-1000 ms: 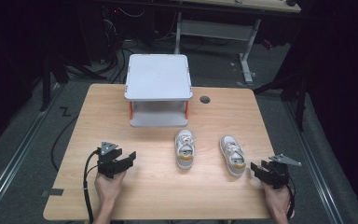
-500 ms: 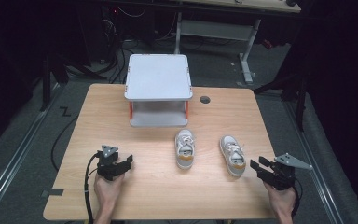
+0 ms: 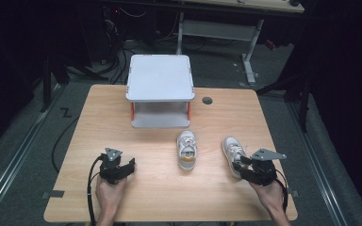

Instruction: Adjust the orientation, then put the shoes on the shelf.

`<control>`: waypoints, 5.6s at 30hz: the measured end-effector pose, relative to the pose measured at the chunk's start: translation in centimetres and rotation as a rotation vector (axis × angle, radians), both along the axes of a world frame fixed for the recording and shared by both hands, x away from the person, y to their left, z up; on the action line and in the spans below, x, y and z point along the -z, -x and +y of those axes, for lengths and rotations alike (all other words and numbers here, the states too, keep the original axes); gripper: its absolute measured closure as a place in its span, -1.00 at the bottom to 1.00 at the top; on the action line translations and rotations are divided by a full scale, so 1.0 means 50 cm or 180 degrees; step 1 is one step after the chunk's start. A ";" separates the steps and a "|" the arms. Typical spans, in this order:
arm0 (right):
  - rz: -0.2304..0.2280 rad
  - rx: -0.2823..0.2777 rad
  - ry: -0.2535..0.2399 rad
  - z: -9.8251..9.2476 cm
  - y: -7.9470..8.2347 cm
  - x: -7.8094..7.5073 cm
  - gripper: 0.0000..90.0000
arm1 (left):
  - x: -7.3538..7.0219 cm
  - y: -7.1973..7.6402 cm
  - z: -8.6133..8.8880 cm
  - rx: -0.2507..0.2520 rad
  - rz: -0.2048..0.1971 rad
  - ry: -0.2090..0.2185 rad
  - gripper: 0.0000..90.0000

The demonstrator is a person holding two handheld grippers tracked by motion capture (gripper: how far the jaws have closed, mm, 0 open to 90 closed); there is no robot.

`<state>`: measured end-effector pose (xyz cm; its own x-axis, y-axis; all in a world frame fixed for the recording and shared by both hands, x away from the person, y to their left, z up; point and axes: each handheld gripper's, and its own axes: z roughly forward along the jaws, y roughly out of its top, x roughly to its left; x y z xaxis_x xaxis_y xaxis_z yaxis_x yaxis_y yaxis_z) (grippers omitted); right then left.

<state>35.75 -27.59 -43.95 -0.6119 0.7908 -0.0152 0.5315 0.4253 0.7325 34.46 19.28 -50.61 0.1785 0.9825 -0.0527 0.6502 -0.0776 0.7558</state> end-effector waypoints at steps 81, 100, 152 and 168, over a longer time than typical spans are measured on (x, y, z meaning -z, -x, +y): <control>0.0477 -0.0358 0.0234 0.232 -0.108 -0.004 0.17 | 0.000 -0.002 -0.005 0.0042 0.0018 -0.0078 -0.30; -0.0065 0.0149 -0.0315 0.073 -0.065 0.003 0.12 | 0.000 -0.001 -0.004 0.0021 0.0005 -0.0057 -0.27; -0.0003 0.0885 0.0004 -0.057 -0.056 0.123 -0.18 | -0.137 -0.034 -0.319 0.1153 -0.0046 0.0349 -0.26; -0.0006 0.0879 0.0004 -0.057 -0.057 0.123 -0.18 | -0.127 -0.088 -0.399 0.0912 0.0266 0.0343 -0.10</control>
<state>38.60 -30.44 -50.10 -0.3732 0.9276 -0.0172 0.6262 0.2655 0.7331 38.86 -0.67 -44.25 0.4379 0.8808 -0.1800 0.6736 -0.1888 0.7146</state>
